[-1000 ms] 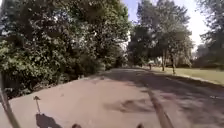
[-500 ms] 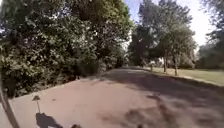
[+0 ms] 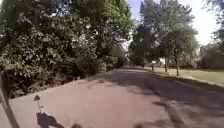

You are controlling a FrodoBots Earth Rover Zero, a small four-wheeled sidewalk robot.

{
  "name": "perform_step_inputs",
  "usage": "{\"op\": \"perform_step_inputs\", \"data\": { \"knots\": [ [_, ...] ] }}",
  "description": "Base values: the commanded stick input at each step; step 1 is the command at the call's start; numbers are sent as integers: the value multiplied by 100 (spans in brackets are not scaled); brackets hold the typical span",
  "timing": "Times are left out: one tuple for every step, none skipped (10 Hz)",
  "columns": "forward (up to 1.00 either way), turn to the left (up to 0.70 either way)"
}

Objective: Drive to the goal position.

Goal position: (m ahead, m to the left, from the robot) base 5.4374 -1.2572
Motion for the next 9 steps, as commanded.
{"op": "perform_step_inputs", "data": {
  "knots": [
    [70, -12],
    [70, -35],
    [70, -35],
    [70, -35],
    [70, -35],
    [70, -11],
    [70, 0],
    [70, 0],
    [70, 0]
  ]
}}
